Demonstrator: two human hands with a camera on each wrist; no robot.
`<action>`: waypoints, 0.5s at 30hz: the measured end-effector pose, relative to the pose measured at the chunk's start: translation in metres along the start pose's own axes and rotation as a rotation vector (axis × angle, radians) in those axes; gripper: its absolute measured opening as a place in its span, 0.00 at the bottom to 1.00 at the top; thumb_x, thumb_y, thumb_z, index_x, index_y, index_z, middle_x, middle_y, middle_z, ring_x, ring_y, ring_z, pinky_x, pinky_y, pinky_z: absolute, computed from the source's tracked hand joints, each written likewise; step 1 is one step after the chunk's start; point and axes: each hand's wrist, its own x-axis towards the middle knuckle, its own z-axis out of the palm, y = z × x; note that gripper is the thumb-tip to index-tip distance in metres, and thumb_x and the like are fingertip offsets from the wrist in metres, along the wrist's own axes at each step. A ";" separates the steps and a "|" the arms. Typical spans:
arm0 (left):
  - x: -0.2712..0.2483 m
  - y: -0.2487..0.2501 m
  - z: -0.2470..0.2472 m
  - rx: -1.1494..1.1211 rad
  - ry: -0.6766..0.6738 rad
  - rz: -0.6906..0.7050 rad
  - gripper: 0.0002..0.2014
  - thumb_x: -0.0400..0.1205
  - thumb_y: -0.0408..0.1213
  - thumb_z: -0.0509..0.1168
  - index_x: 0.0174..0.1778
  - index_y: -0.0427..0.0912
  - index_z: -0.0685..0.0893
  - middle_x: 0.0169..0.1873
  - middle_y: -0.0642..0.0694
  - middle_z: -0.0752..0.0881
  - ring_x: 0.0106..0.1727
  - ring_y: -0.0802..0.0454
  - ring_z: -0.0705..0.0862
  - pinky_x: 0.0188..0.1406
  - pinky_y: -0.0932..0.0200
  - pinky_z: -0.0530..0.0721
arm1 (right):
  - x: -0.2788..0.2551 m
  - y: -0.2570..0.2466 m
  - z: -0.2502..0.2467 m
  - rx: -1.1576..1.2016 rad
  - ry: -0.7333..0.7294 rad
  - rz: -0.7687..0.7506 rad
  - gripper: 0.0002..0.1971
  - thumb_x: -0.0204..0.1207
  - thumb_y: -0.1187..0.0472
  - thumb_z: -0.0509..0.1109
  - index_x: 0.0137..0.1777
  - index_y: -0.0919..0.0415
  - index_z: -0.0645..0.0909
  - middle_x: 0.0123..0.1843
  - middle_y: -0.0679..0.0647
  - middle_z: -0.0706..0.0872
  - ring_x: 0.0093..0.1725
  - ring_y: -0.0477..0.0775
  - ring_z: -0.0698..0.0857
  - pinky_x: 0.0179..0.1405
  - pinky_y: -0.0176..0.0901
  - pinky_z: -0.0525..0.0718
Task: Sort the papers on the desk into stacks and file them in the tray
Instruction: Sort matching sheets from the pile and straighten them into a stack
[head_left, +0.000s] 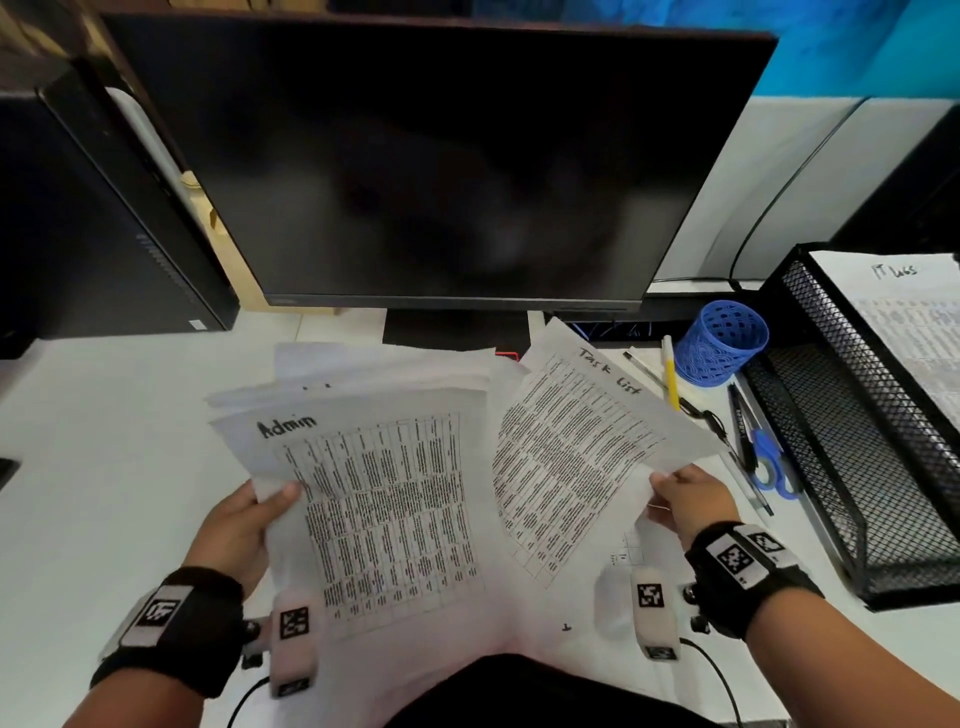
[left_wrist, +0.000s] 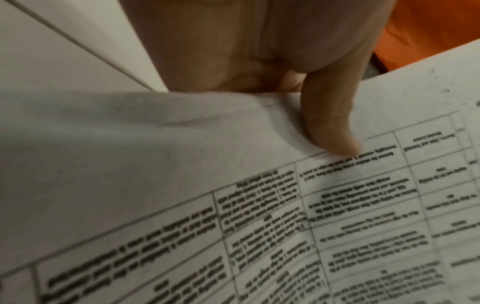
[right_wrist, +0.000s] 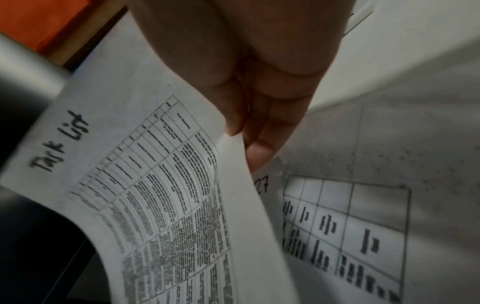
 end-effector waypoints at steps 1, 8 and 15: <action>-0.002 0.004 -0.001 -0.016 -0.019 0.011 0.13 0.82 0.26 0.59 0.45 0.39 0.90 0.43 0.46 0.92 0.42 0.53 0.90 0.40 0.62 0.89 | 0.001 -0.001 -0.001 -0.001 -0.004 0.003 0.08 0.80 0.73 0.62 0.41 0.64 0.78 0.34 0.60 0.80 0.31 0.56 0.80 0.23 0.38 0.83; -0.005 0.015 0.016 0.151 -0.172 0.058 0.35 0.48 0.60 0.82 0.48 0.45 0.91 0.51 0.43 0.90 0.53 0.43 0.88 0.55 0.44 0.81 | -0.014 -0.013 0.014 -0.034 -0.228 -0.086 0.15 0.78 0.75 0.63 0.30 0.65 0.71 0.27 0.59 0.73 0.27 0.55 0.74 0.31 0.43 0.80; -0.009 0.009 0.064 0.112 -0.246 0.055 0.43 0.46 0.55 0.84 0.57 0.43 0.83 0.51 0.42 0.90 0.52 0.41 0.89 0.47 0.46 0.85 | -0.042 -0.022 0.046 -0.177 -0.469 -0.173 0.05 0.71 0.82 0.65 0.43 0.76 0.79 0.35 0.65 0.85 0.34 0.57 0.85 0.34 0.40 0.88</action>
